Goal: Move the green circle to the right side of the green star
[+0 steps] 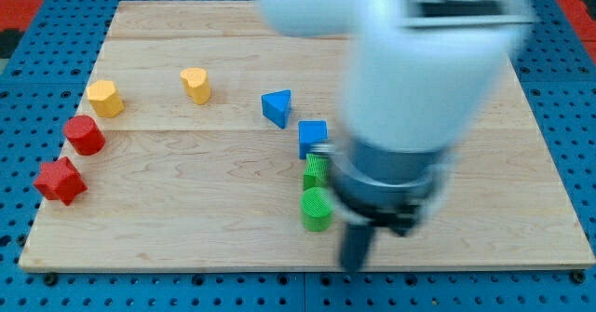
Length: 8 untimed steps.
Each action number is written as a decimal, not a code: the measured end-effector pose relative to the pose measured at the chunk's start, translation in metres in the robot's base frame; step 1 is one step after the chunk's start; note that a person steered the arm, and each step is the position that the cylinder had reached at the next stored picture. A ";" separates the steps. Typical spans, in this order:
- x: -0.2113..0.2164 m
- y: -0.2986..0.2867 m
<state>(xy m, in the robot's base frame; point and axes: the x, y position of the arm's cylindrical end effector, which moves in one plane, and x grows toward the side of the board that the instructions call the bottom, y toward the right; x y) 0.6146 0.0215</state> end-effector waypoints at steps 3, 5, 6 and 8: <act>-0.049 0.016; -0.073 0.100; -0.079 0.072; -0.118 0.063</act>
<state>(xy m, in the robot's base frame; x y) 0.4967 0.0846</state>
